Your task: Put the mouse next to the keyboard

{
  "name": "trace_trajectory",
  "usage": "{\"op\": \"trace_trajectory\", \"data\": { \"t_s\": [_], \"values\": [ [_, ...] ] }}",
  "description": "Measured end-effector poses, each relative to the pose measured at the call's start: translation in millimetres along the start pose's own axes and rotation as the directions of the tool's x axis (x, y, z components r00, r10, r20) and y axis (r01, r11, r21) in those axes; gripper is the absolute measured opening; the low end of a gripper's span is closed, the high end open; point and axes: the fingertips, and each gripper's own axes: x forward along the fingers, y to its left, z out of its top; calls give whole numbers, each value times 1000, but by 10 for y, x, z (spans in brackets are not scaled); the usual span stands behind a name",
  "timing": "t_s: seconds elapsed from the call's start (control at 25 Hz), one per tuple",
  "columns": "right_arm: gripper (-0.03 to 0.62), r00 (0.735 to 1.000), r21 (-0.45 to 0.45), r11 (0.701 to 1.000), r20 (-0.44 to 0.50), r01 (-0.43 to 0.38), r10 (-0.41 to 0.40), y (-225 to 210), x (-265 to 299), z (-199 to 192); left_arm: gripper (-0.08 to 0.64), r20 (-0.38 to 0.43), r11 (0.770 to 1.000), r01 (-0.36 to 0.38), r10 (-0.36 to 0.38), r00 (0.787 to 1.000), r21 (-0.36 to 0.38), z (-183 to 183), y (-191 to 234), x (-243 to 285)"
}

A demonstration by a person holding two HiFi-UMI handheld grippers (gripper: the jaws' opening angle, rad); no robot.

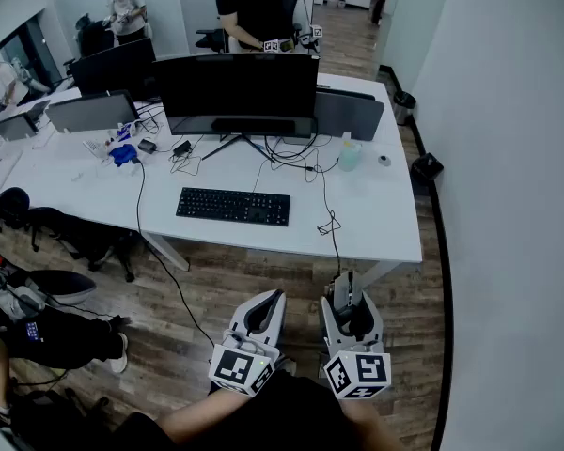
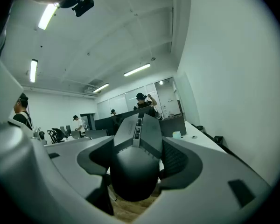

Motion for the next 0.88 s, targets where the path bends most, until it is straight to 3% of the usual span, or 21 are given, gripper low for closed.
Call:
{"op": "trace_trajectory", "data": {
  "t_s": [0.24,0.48,0.88],
  "values": [
    [311,1000,-30,999,-22,19,-20,-23,66,-87,12,-19,1000,-9,9,1000,-14,-101,22,9],
    [311,1000,-1,1000,-27,5,-5,-45,304,-126,12,-42,999,-37,35,998,-32,-213,248,127],
    [311,998,4,1000,-60,9,-9,-254,1031,-27,12,-55,998,-20,17,998,-53,-234,606,888]
  ]
}}
